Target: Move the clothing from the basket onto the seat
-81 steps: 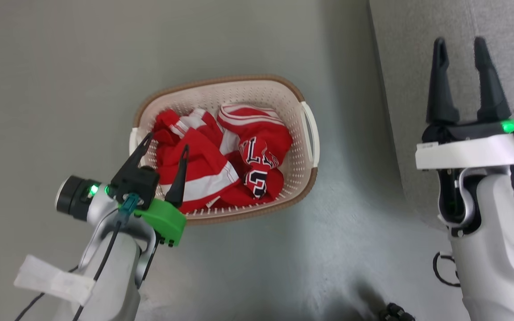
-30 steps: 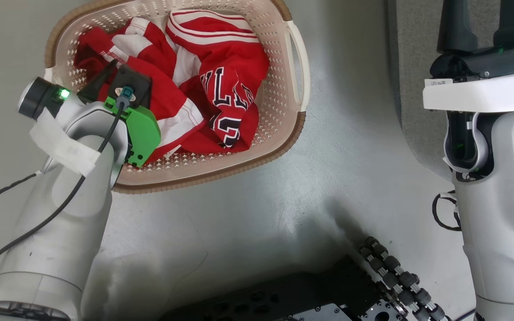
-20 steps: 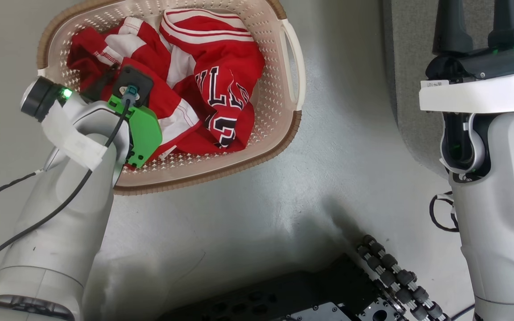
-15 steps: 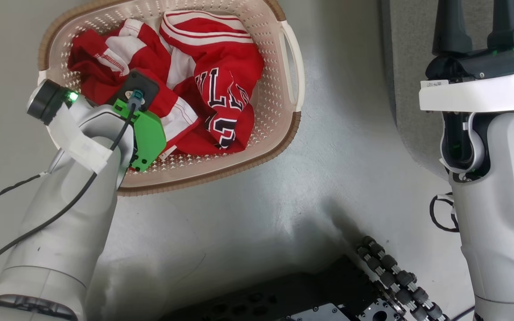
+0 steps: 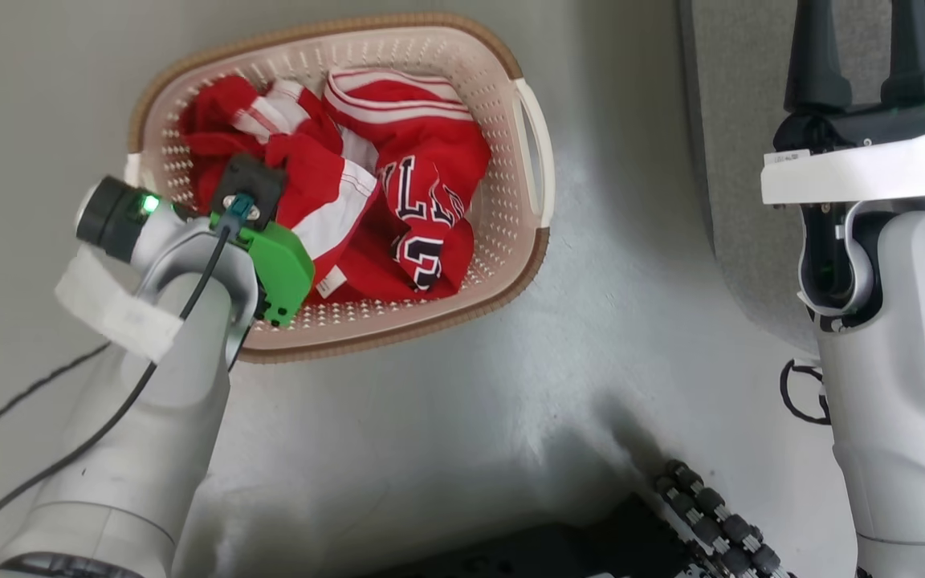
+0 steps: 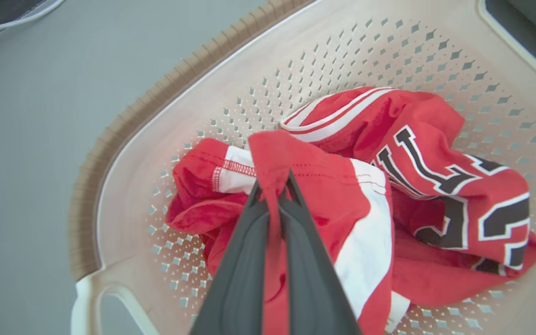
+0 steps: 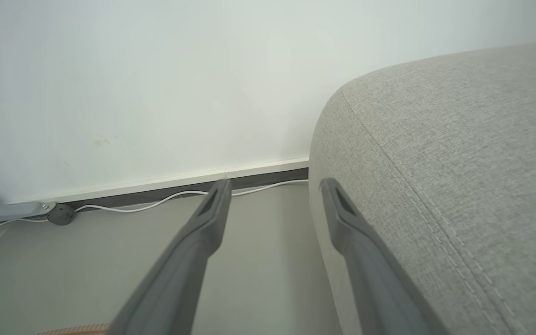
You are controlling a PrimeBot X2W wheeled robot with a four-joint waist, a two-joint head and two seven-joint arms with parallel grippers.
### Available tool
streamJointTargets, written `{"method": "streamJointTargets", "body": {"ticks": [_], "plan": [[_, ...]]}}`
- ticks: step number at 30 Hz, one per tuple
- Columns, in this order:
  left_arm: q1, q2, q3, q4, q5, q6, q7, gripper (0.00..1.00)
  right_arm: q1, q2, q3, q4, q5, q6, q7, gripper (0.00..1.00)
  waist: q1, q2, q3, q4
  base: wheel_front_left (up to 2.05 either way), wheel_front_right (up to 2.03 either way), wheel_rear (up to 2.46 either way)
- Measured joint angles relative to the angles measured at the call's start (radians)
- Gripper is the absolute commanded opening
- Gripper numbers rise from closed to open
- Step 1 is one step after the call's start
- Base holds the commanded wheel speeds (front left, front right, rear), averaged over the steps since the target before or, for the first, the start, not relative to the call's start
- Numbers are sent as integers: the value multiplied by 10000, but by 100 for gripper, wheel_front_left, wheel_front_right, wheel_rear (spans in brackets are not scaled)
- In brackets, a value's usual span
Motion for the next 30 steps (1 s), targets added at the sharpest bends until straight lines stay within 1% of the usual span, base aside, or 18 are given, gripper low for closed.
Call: {"method": "streamJointTargets", "body": {"ticks": [6,8,10,20,22,24,30], "plan": [[374,-25,29,-125,-418,-13,-278,0,421,2,-157,316,-188,92,2,100,0,0,-696,196,0,0,0],[433,-35,12,-272,-512,-79,-328,0,554,2,-224,397,-274,107,2,100,0,0,-952,271,0,0,0],[465,-50,-17,-445,-711,-81,-362,0,662,2,-284,489,-330,182,2,100,0,0,-1215,350,0,0,0],[802,-52,-554,-1837,-1708,-123,-395,0,1317,4,-445,949,-439,360,2,100,0,0,-2583,767,0,0,0],[882,-52,-623,-2184,-1883,-125,-395,0,1482,4,-476,1030,-439,364,2,100,0,0,-2861,850,0,0,0],[988,-52,-685,-2665,-2094,-134,-395,0,1721,4,-497,1156,-441,443,2,100,0,0,-3286,970,0,0,0],[1233,-52,-794,-3189,-2299,-136,-395,0,2138,8,-479,1388,-629,479,2,100,-1,0,-4148,1189,0,0,0]]}}
